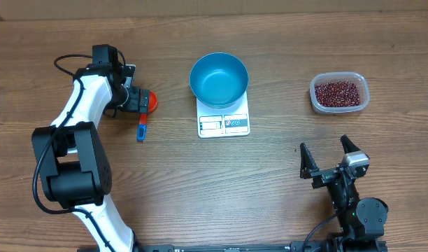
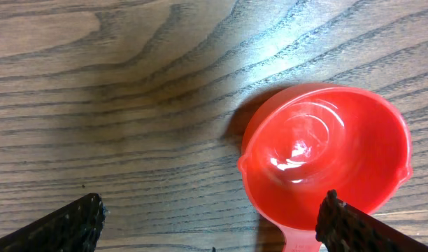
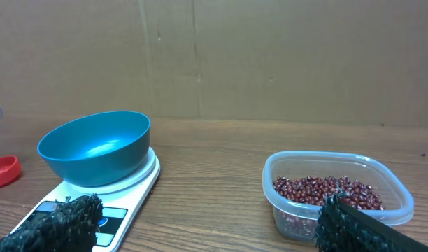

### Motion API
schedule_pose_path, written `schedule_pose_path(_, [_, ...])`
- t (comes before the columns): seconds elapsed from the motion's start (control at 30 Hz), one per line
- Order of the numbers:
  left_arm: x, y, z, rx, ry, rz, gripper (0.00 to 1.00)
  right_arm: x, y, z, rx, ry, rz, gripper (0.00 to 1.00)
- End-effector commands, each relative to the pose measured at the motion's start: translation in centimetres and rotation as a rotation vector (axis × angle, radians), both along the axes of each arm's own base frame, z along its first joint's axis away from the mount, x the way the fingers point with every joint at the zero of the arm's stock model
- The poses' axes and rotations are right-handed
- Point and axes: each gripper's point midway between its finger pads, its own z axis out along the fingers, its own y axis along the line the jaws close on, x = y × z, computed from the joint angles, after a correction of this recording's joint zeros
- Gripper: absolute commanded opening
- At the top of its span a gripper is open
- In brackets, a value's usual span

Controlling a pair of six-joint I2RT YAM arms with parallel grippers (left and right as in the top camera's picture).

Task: Scoop item into bowl and weigh 150g on scale
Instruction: 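Lower the left gripper and grasp the red scoop's rim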

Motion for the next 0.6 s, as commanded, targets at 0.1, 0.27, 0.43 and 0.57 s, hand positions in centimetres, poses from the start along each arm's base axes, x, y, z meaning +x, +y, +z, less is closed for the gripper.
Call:
schedule_pose_path(0.1, [0.66, -0.25, -0.07, -0.010, -0.010, -0.020, 1.00, 0.03, -0.08, -0.24, 0.003, -0.001, -0.007, 1.00])
schedule_pose_path(0.27, [0.80, -0.23, -0.08, -0.009, -0.014, -0.019, 1.00, 0.03, -0.08, -0.24, 0.003, -0.001, -0.007, 1.00])
schedule_pose_path(0.43, [0.79, -0.23, -0.08, -0.015, -0.014, 0.005, 1.00, 0.03, -0.08, -0.24, 0.003, -0.001, -0.007, 1.00])
schedule_pose_path(0.57, [0.86, -0.22, -0.08, -0.022, -0.016, 0.030, 0.99, 0.03, -0.08, -0.24, 0.003, -0.001, -0.007, 1.00])
